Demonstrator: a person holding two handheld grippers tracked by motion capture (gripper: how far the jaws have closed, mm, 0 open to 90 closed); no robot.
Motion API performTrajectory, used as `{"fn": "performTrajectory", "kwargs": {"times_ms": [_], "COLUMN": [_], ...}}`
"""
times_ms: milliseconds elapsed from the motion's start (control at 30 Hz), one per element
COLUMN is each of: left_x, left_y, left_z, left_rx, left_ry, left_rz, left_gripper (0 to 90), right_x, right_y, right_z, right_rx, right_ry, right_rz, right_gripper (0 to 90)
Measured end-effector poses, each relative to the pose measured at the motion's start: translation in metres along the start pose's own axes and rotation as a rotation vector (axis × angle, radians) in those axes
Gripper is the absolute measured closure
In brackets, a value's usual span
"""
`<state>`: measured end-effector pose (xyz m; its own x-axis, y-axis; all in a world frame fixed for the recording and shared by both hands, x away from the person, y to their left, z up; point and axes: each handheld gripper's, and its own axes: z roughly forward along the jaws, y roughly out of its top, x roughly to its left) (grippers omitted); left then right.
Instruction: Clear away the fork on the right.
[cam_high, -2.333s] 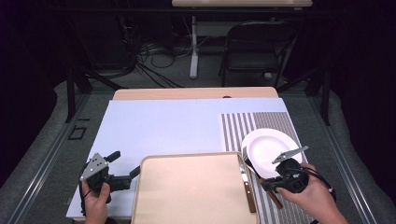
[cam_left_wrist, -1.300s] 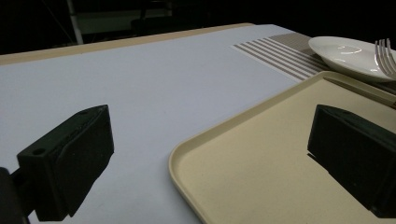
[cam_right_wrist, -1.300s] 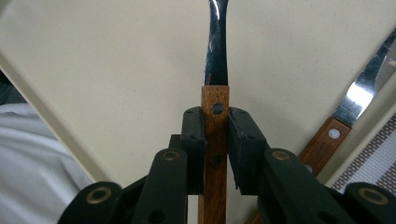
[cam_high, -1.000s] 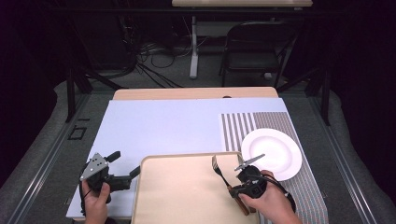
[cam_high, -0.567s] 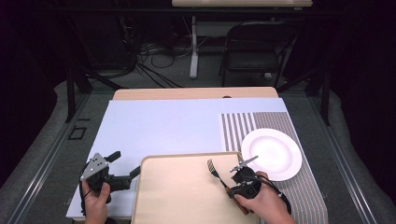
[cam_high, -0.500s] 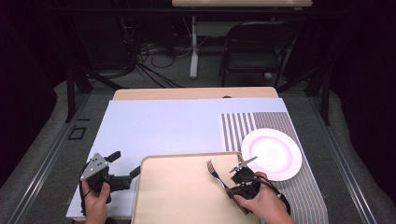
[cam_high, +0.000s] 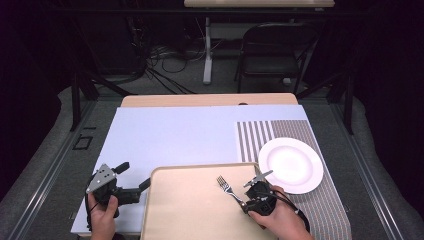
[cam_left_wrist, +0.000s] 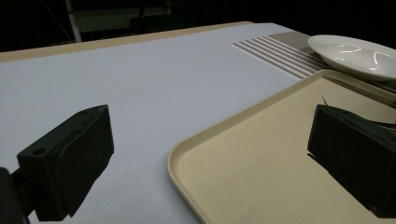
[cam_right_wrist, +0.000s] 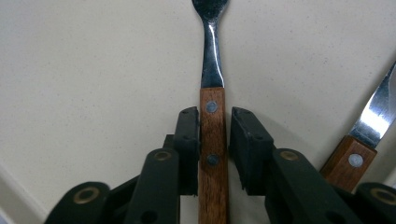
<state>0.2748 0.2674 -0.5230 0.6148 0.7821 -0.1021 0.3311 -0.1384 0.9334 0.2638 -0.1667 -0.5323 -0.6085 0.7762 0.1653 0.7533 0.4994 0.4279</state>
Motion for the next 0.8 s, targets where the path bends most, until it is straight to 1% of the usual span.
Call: {"fn": "performTrajectory", "kwargs": {"times_ms": [33, 67, 100, 133, 233, 300, 333, 367, 400, 567, 700, 767, 800], "left_x": [0.000, 0.000, 0.000, 0.000, 0.001, 0.000, 0.000, 0.000, 0.000, 0.001, 0.001, 0.001, 0.001], "left_y": [0.000, 0.000, 0.000, 0.000, 0.000, 0.000, 0.000, 0.000, 0.000, 0.000, 0.000, 0.000, 0.000], "left_z": [0.000, 0.000, -0.001, -0.001, 0.000, 0.000, 0.000, 0.001, 0.001, 0.000, 0.000, 0.001, 0.000], "left_rx": [0.001, 0.001, 0.003, 0.003, 0.001, 0.003, 0.003, 0.003, 0.004, 0.002, 0.003, 0.003, 0.004], "left_ry": [0.001, 0.001, 0.001, 0.001, 0.001, -0.001, 0.000, -0.001, -0.003, -0.001, -0.002, -0.001, -0.001], "left_rz": [-0.001, -0.001, -0.004, -0.004, 0.001, 0.000, 0.002, 0.001, 0.003, 0.002, 0.001, 0.003, 0.003], "left_gripper": [0.4, 0.4, 0.4, 0.5, 0.4, 0.5, 0.4, 0.4, 0.5, 0.4, 0.4, 0.4, 0.5], "right_x": [0.001, 0.001, 0.000, 0.000, 0.000, -0.001, -0.001, -0.001, -0.001, 0.002, 0.005, 0.007, 0.009], "right_y": [0.001, 0.000, 0.000, -0.001, -0.001, -0.001, -0.001, -0.001, -0.001, -0.003, -0.004, -0.004, -0.005], "right_z": [-0.003, -0.002, -0.003, -0.001, -0.006, -0.007, -0.008, -0.008, -0.008, -0.009, -0.010, -0.009, -0.008], "right_rx": [0.038, 0.023, 0.022, -0.019, -0.019, -0.041, -0.049, -0.064, -0.075, -0.107, -0.152, -0.165, -0.170], "right_ry": [-0.007, -0.010, -0.017, -0.007, -0.011, -0.011, -0.020, -0.023, -0.012, -0.009, -0.005, 0.016, 0.014], "right_rz": [0.006, -0.001, -0.012, -0.010, -0.027, -0.048, -0.058, -0.069, -0.085, -0.125, -0.166, -0.206, -0.229], "right_gripper": [69.3, 68.0, 67.6, 66.8, 65.3, 65.0, 65.2, 66.1, 66.9, 78.5, 88.3, 90.0, 90.0]}}
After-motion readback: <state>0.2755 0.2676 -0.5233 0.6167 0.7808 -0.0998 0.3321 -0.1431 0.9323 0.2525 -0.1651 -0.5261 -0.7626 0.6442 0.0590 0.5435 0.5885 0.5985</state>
